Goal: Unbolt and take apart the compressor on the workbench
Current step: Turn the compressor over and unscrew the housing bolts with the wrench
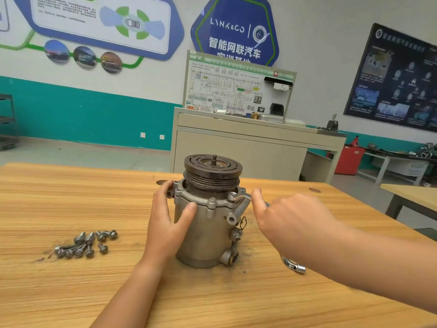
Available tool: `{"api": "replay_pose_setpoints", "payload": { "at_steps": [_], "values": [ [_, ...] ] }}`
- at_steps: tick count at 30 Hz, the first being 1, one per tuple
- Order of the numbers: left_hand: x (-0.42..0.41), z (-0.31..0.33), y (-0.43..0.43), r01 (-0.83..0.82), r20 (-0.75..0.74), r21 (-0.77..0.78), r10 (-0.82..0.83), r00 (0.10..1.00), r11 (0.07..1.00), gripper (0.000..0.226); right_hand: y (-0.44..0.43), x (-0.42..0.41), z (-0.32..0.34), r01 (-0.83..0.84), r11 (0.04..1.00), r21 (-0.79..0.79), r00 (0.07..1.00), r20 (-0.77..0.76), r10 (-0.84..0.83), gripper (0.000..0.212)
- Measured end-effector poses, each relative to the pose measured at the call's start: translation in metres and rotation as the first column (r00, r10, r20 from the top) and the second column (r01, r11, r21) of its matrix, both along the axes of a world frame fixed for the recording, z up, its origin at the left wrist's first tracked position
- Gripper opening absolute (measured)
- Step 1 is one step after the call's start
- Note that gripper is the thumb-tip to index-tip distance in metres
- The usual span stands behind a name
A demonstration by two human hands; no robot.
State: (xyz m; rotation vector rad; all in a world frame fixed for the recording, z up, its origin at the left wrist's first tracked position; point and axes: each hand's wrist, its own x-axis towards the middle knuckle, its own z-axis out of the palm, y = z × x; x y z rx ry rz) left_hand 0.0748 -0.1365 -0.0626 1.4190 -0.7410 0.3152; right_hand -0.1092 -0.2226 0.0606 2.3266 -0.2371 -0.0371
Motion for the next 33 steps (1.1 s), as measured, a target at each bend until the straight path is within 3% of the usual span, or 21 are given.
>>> {"api": "replay_pose_setpoints", "payload": {
  "at_steps": [4, 9, 12, 14, 17, 22, 26, 30, 33],
  "values": [
    [0.005, -0.004, -0.004, -0.017, -0.007, -0.008, 0.017, 1.0, 1.0, 0.062, -0.029, 0.006, 0.006, -0.01, 1.0, -0.003, 0.998, 0.064, 0.01, 0.065],
    [0.013, 0.001, -0.008, -0.055, 0.04, -0.001, 0.055, 0.998, 0.998, 0.058, -0.06, 0.038, -0.009, -0.007, 0.999, 0.054, 0.958, 0.288, -0.009, 0.031],
    [0.016, 0.002, -0.007, -0.06, 0.076, 0.037, 0.057, 0.996, 0.998, 0.047, -0.068, 0.056, -0.02, -0.024, 0.999, -0.033, 0.943, 0.332, 0.034, 0.023],
    [0.017, 0.002, -0.005, -0.066, 0.089, 0.04, 0.062, 0.994, 0.997, 0.047, -0.071, 0.062, -0.02, -0.125, 0.992, -0.016, 0.904, 0.41, 0.121, 0.026],
    [0.017, 0.004, -0.006, -0.041, 0.108, 0.034, 0.037, 0.993, 0.999, 0.043, -0.076, 0.06, -0.026, -0.099, 0.991, 0.086, 0.913, 0.403, 0.056, 0.015],
    [0.013, 0.007, -0.001, 0.025, 0.04, 0.074, -0.028, 0.999, 0.997, 0.043, -0.093, 0.032, -0.025, -0.197, 0.959, 0.202, 0.69, 0.724, -0.011, 0.026],
    [0.011, 0.01, 0.008, 0.05, 0.051, 0.148, -0.059, 0.997, 0.988, 0.05, -0.091, 0.013, -0.028, -0.204, 0.93, 0.306, 0.726, 0.685, -0.067, 0.027],
    [0.007, 0.013, 0.012, 0.105, 0.049, 0.219, -0.118, 0.992, 0.97, 0.079, -0.072, -0.003, -0.033, -0.235, 0.871, 0.432, 0.791, 0.606, -0.087, 0.033],
    [0.007, 0.013, 0.011, 0.058, 0.093, 0.246, -0.083, 0.992, 0.967, 0.086, -0.061, -0.01, -0.031, -0.205, 0.877, 0.434, 0.822, 0.563, -0.087, 0.033]
  ]
}}
